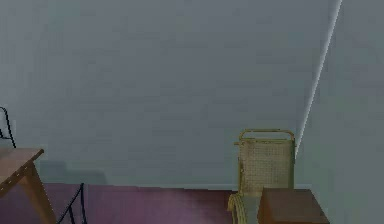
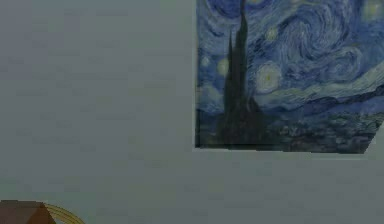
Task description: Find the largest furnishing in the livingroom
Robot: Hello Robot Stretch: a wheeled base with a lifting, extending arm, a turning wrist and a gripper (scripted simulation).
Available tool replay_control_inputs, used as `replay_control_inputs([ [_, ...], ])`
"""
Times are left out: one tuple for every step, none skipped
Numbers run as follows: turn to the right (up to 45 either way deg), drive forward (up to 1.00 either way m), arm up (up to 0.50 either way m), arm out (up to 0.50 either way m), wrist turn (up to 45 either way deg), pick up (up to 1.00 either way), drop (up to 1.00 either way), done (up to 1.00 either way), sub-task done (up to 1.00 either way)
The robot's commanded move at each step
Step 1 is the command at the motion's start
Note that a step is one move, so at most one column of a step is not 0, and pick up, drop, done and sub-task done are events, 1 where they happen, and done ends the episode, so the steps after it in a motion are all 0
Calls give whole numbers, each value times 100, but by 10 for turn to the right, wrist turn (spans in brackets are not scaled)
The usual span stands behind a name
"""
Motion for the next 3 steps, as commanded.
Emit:
replay_control_inputs([
  [-120, 0, 0, 0, 0, 0, 0, 0, 0],
  [0, 45, 0, 0, 0, 0, 0, 0, 0],
  [-450, 0, 0, 0, 0, 0, 0, 0, 0],
])
